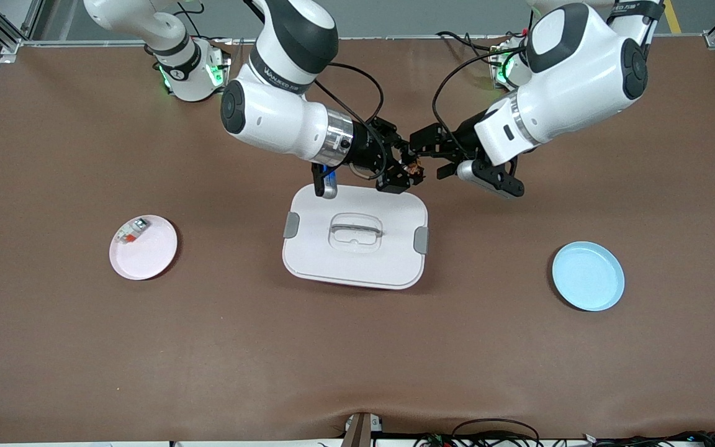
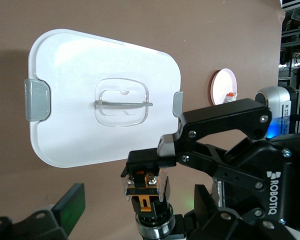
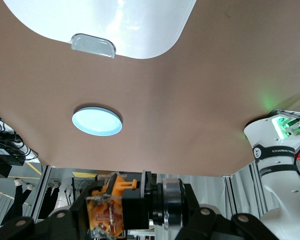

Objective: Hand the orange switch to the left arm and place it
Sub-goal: 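Reach the left gripper toward the switch held by the right gripper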

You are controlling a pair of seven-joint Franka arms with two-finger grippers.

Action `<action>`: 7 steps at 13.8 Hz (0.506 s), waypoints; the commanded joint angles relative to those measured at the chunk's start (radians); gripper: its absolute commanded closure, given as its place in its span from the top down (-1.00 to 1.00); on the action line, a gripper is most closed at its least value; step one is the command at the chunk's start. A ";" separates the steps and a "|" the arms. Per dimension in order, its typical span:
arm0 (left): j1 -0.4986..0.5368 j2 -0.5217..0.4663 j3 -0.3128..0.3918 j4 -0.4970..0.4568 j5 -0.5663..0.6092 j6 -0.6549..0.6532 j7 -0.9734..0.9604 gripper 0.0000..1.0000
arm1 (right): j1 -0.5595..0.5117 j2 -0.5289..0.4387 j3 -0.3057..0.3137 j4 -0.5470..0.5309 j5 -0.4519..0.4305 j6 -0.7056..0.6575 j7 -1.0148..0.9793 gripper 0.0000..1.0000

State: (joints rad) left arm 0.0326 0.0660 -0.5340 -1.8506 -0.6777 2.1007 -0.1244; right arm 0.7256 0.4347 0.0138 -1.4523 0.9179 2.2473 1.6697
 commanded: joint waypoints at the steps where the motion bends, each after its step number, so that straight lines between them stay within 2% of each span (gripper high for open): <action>1: 0.007 -0.031 -0.017 -0.033 -0.025 0.028 -0.006 0.87 | 0.009 0.016 -0.009 0.027 0.019 -0.002 0.013 -0.52; 6: 0.000 -0.009 -0.035 -0.044 -0.029 0.099 -0.006 0.59 | 0.009 0.016 -0.009 0.027 0.019 -0.002 0.013 -0.52; 7: 0.000 -0.009 -0.037 -0.045 -0.029 0.097 -0.006 0.47 | 0.009 0.016 -0.009 0.027 0.021 -0.002 0.013 -0.52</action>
State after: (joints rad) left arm 0.0295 0.0668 -0.5607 -1.8821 -0.6855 2.1773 -0.1253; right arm 0.7256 0.4383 0.0137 -1.4521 0.9179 2.2473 1.6699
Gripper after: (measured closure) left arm 0.176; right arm 0.273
